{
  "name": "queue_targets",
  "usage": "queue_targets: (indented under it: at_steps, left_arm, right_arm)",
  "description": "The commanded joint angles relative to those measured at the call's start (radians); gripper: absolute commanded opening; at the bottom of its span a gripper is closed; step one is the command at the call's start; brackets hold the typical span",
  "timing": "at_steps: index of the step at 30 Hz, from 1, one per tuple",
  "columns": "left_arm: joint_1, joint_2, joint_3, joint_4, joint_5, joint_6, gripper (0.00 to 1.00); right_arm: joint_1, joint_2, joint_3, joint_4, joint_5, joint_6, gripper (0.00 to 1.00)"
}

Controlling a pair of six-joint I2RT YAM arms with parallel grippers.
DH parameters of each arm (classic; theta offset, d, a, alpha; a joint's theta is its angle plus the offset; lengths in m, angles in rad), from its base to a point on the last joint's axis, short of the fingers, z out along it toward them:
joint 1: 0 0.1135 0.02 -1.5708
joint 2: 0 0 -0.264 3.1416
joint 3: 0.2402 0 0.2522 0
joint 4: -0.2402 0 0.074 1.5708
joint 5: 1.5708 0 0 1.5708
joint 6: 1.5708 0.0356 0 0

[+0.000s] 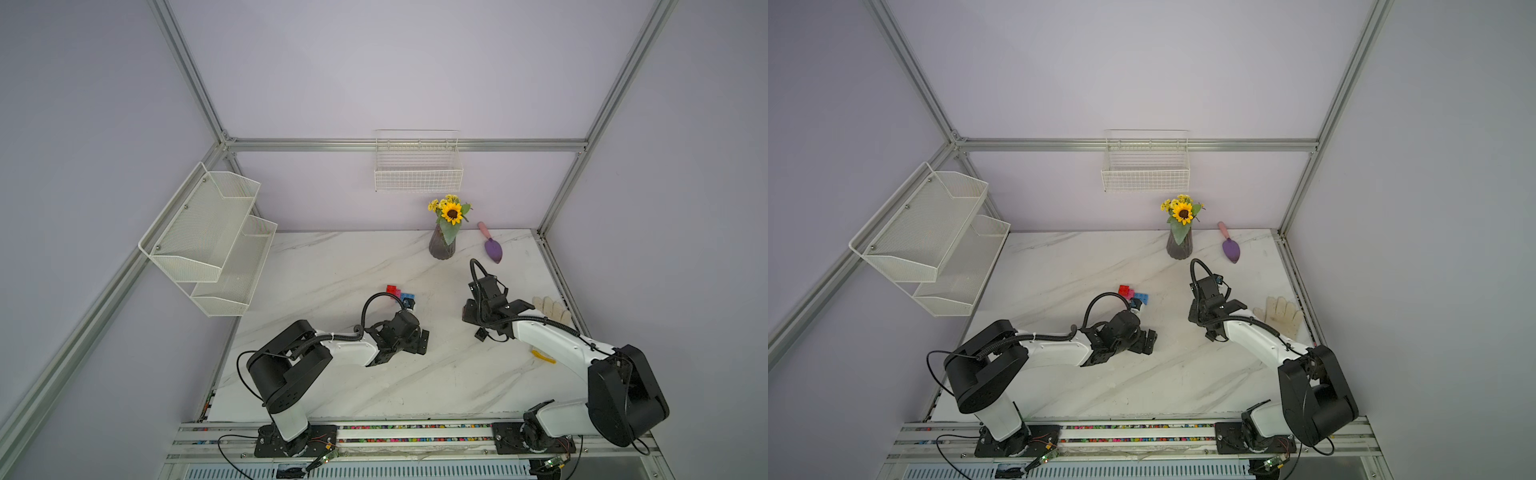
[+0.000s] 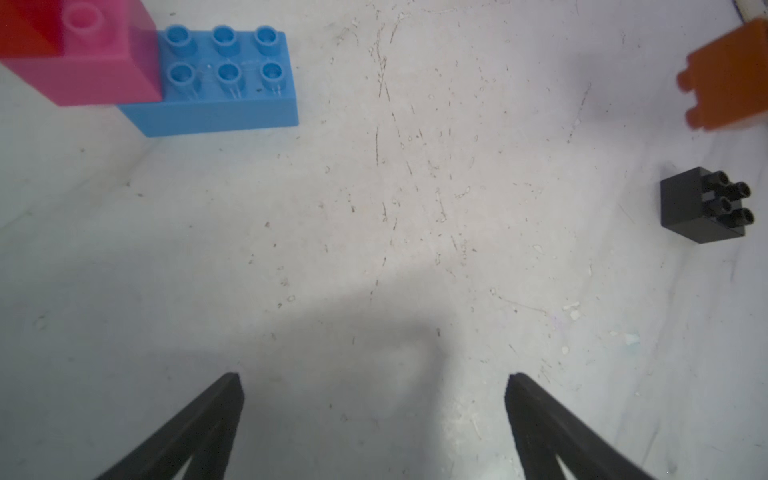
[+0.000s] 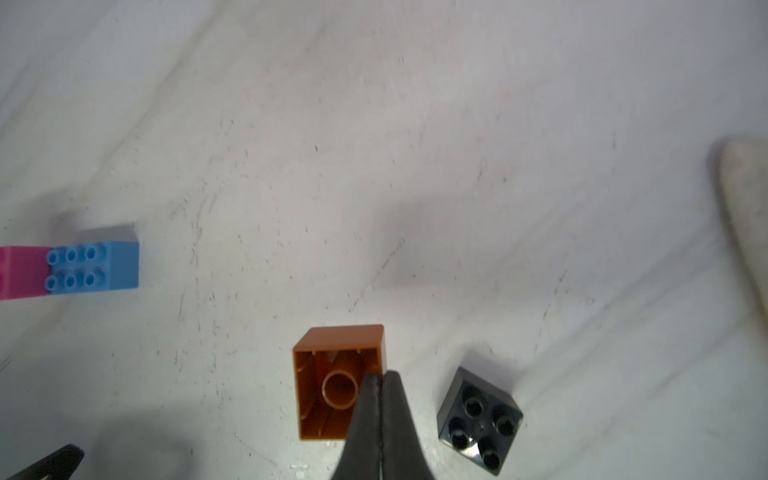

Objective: Assemble the letter v with lego
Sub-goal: Pick up the lego brick from the center of the board, then place the lego brick at the center of the board.

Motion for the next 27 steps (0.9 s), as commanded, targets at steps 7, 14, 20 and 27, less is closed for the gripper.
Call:
queue_targets:
  at_steps: [7, 14, 20, 27]
  left_arm:
    - [0.076, -0.174, -0.057, 0.025, 0.013, 0.001, 1.0]
    - [0.117, -0.249, -0.071, -0.03, 0.025, 0.026, 1.0]
    - [0.136, -0.315, -0.102, -0.036, 0.032, 0.021, 1.0]
    - [0.153, -0.344, -0.131, -0.03, 0.052, 0.026, 1.0]
  right_arm:
    - [0.083, 0.272, 0.334, -0.309, 0.375, -0.273, 0.0]
    - [0.192, 0.521, 0.58, -0.494, 0.675, -0.318, 0.0]
    - [0.213, 0.745, 0.765, -0.625, 0.863, -0.337, 0.0]
    - [0.202, 0.849, 0.877, -0.632, 0.968, -0.421, 0.0]
